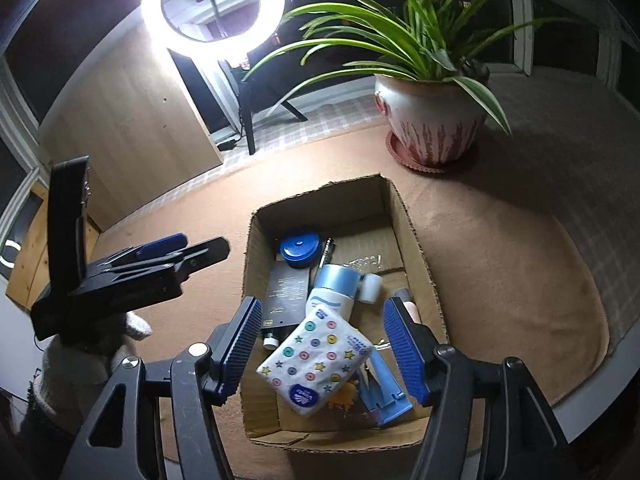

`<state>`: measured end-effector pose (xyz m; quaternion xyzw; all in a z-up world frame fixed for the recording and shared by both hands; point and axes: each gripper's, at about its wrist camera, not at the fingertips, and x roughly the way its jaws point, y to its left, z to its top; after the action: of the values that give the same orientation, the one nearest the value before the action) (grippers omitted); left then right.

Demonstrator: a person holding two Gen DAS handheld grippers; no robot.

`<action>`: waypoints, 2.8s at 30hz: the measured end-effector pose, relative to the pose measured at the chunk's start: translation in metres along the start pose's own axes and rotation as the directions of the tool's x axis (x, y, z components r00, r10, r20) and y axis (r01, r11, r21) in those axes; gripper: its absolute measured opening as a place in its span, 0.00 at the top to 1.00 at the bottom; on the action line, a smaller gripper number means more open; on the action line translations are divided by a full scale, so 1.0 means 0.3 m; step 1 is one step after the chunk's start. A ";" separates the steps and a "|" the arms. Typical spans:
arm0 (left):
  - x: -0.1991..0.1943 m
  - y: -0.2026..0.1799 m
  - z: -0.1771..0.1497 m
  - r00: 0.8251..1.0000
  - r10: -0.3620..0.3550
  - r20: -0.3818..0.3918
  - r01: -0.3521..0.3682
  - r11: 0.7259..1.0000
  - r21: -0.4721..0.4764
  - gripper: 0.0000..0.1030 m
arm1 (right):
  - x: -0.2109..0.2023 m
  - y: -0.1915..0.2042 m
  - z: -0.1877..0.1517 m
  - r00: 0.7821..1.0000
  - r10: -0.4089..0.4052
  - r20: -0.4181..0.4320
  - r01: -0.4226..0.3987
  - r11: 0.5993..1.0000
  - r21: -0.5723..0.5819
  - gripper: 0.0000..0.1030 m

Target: Organize objects

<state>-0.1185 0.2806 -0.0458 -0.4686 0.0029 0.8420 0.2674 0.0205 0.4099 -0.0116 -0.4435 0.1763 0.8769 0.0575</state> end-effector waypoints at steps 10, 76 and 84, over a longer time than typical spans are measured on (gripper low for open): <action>-0.215 0.152 -0.098 0.995 0.082 0.064 -0.077 0.994 -0.073 0.15 | 0.027 0.169 -0.039 1.000 -0.002 -0.002 0.001 0.998 -0.070 0.41; -0.610 0.650 -0.549 0.950 0.310 0.029 -0.296 0.929 -0.222 0.12 | 0.167 0.806 -0.260 0.996 -0.082 0.031 0.086 0.969 -0.230 0.35; -0.602 0.624 -0.535 0.948 0.318 0.032 -0.304 0.927 -0.220 0.12 | 0.165 0.791 -0.250 0.996 -0.083 0.033 0.088 0.971 -0.223 0.35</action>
<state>-0.0013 -0.0018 -0.0390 -0.4594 -0.0215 0.8844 0.0792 -0.0134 0.1593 -0.0305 -0.4438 0.0562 0.8931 0.0468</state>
